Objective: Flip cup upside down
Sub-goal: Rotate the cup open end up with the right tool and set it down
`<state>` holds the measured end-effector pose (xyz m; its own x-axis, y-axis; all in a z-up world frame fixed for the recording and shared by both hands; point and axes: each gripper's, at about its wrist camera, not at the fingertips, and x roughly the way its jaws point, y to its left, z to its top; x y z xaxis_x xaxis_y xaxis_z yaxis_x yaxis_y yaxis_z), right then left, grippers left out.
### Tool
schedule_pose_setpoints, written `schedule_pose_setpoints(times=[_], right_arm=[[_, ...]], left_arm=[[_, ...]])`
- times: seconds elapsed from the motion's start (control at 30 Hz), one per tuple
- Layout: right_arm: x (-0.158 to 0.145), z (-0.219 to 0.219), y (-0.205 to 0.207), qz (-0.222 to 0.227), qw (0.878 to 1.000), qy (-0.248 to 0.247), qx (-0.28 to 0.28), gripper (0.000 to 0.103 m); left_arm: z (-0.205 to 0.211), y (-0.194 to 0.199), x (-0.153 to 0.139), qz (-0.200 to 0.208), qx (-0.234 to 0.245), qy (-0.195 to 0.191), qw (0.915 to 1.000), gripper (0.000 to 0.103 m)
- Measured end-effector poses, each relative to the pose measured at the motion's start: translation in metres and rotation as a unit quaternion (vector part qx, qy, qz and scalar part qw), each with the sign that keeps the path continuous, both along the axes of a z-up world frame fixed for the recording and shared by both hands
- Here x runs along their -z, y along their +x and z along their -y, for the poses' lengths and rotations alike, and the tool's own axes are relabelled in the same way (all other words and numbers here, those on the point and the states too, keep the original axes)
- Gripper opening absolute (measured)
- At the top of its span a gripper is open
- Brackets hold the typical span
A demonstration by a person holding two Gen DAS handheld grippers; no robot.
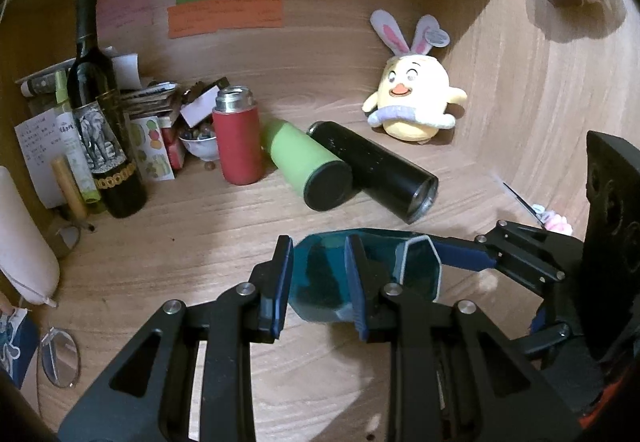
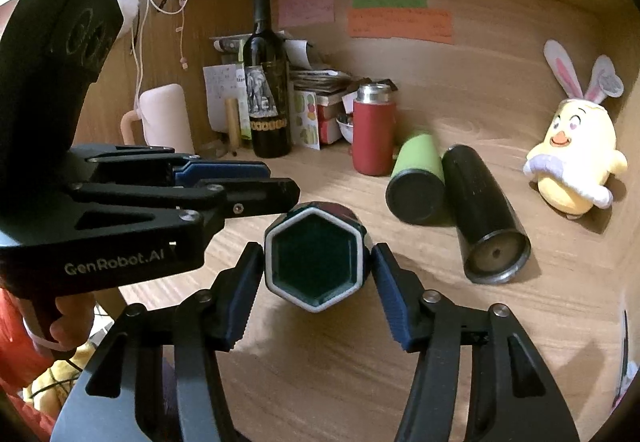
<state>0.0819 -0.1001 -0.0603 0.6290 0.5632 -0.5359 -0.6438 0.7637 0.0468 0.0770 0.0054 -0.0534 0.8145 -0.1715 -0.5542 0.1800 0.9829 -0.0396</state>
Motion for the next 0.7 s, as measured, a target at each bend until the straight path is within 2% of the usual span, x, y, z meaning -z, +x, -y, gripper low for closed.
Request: schedule_pose_setpoints(times=[0.3,0.53,0.7], right_arm=[[-0.002,-0.013,0.016,0.003,1.000,0.007,-0.004,0.051],[0.001,-0.018,0.021,0.000,1.000,0.007,-0.005,0.050],[0.000,-0.015,0.021,-0.012,1.000,0.006,-0.007,0.051]], left_arm=[[-0.015,0.011,0.000,0.004,-0.013,-0.002,0.9999,0.026],[-0.022,0.017,0.008,-0.010,-0.017,-0.011,0.9997,0.026],[-0.022,0.011,0.004,-0.004,-0.017,-0.015,0.9997,0.026]])
